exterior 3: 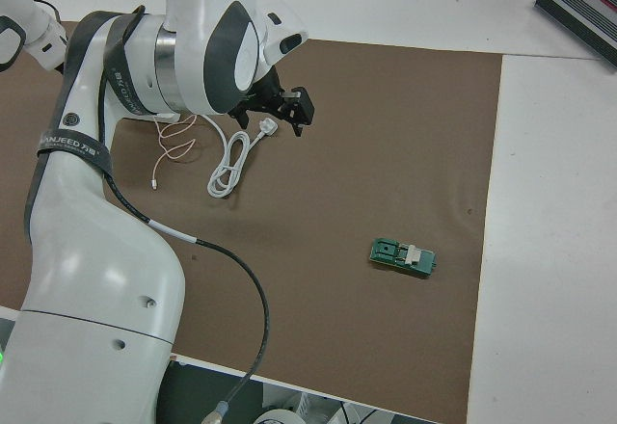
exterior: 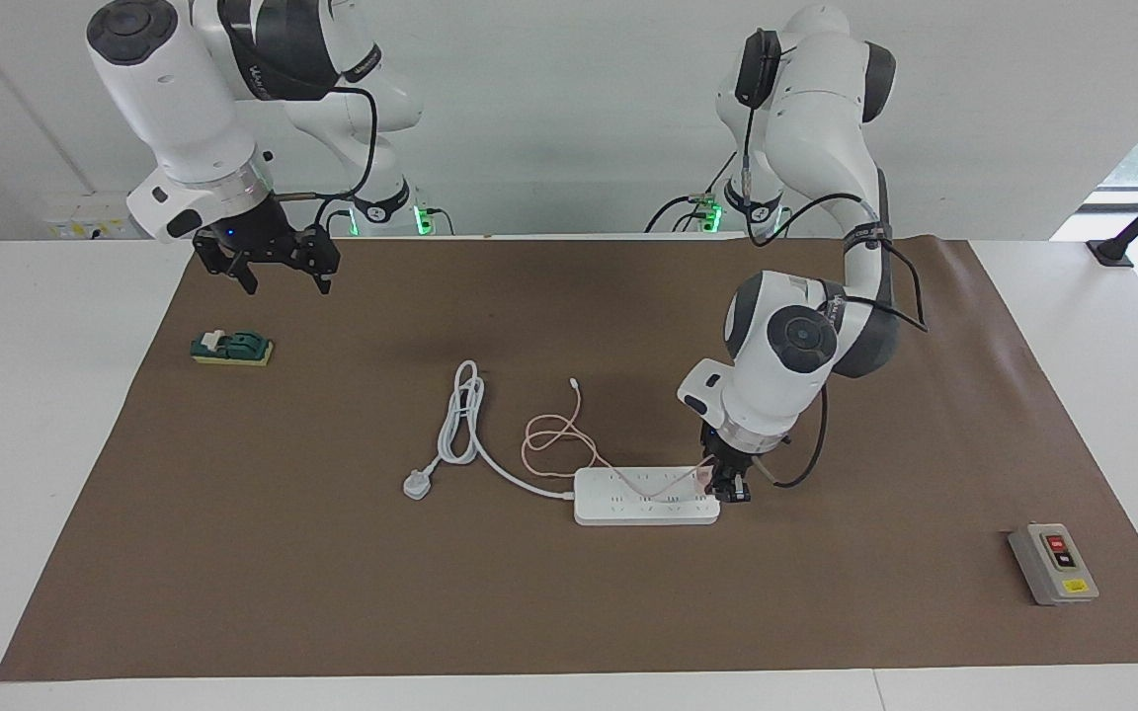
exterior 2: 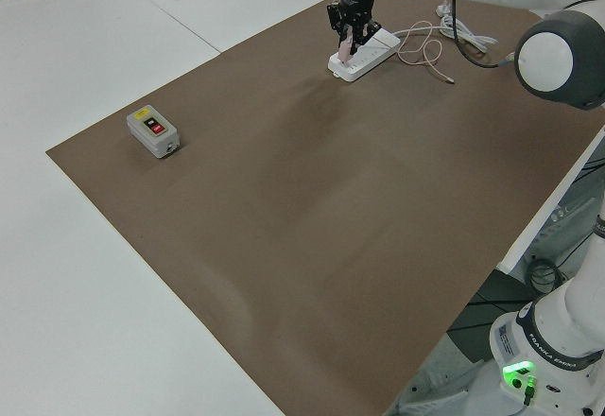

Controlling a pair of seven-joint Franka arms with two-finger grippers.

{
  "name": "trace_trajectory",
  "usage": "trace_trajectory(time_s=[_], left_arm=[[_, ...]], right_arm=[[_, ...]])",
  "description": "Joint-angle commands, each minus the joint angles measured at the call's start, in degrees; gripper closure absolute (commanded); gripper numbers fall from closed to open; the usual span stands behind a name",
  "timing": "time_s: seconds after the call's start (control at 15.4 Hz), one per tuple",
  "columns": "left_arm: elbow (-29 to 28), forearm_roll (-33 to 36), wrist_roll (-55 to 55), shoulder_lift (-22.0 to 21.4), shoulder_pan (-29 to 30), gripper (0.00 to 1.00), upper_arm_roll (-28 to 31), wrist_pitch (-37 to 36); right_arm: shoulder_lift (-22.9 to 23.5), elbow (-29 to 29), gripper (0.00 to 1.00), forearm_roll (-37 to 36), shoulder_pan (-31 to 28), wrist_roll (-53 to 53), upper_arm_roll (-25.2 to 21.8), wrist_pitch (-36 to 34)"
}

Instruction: Plug charger into power strip

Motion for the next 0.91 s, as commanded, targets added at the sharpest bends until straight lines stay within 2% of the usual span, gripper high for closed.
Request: trace_trajectory(time_s=[0.0, 0.45, 0.84], left_arm=[[-4.01, -1.10, 1.19, -2.96, -0.16, 1.00, -0.05, 2.06], [-5.15, -1.10, -0.39, -3.14, -0.95, 1.00, -0.22, 3.21], [-8.58, -1.10, -0.22, -4.81, -0.95, 1.00, -0.22, 4.88]], right_arm=[[-0.58, 0.73, 0.00, -1.10, -1.04, -1.39, 0.62, -1.81], [-0.40, 0.38, 0.00, -1.19, -0.95, -1.21, 0.54, -1.37], [-0.58, 0.03, 0.00, -1.10, -0.95, -0.86, 0.62, -1.81]])
